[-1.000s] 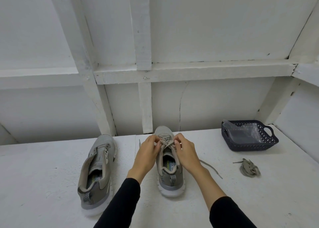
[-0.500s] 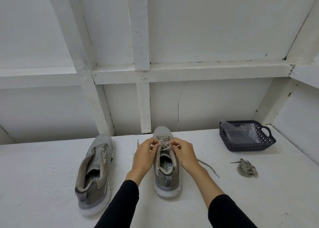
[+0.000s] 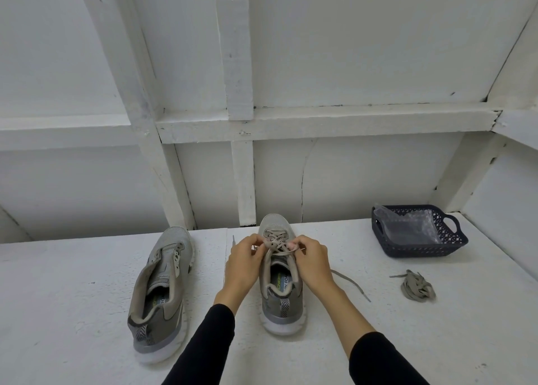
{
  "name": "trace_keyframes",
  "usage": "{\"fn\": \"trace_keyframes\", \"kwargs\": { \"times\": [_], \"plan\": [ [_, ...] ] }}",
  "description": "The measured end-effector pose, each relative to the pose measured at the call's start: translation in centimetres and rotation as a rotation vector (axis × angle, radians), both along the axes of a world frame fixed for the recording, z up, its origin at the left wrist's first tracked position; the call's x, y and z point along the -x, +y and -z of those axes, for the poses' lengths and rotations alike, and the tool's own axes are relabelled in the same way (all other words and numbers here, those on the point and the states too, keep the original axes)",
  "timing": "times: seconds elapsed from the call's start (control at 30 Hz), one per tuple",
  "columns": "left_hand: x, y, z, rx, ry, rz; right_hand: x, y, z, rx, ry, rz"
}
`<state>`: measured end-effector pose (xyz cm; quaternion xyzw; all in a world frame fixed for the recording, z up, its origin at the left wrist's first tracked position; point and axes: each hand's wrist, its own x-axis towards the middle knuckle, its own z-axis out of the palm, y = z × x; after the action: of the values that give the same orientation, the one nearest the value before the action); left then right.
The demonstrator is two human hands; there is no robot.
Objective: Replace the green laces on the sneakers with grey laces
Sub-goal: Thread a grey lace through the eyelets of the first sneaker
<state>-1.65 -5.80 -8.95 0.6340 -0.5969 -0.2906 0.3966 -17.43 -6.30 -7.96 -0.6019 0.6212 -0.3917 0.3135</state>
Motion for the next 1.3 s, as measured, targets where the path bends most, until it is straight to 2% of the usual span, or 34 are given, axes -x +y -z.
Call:
{"fn": "trace_keyframes", "kwargs": {
  "times": [0.23,0.33,0.47,0.6,0.77,0.93,1.0,1.07,1.2,1.3],
  "plan": [
    [1.1,0.7,0.0,0.052,-0.044,-0.112,-0.4,0.1,-0.3,0.007,0.161,0.108],
    [1.4,0.7,0.4,0.051,-0.048,-0.14,-0.3,0.2,-0.1,-0.019,0.129,0.12],
    [0.6,0.9,0.4,-0.007,-0.039,-0.084,0.6,0.0,0.1,-0.072,0.016,-0.013],
    [-0.5,0.8,0.5,-0.128,-0.124,-0.006,2.1,0.4,0.2,-0.188,0.043,-0.12],
    [-0.3,1.1,0.2,-0.158,0.117,0.112,2.1,0.7,0.1,-0.231,-0.035,-0.129],
    [-1.2,0.9,0.4,-0.182,0.224,0.161,1.8,0.5,0.4,-0.206,-0.057,-0.093],
    [-1.3,0.7,0.4,-0.177,0.285,0.14,1.7,0.6,0.2,-0.245,-0.182,-0.061],
    [-1.0,0.7,0.1,-0.176,0.429,0.067,1.6,0.6,0.0,-0.313,-0.414,0.005],
    [-0.9,0.3,-0.8,-0.169,0.892,-0.177,2.1,0.3,-0.4,-0.351,-0.98,0.165],
    [-1.0,-0.1,-1.3,-0.179,1.192,-0.252,3.0,0.3,-0.9,-0.311,-1.268,0.204]
  ]
}}
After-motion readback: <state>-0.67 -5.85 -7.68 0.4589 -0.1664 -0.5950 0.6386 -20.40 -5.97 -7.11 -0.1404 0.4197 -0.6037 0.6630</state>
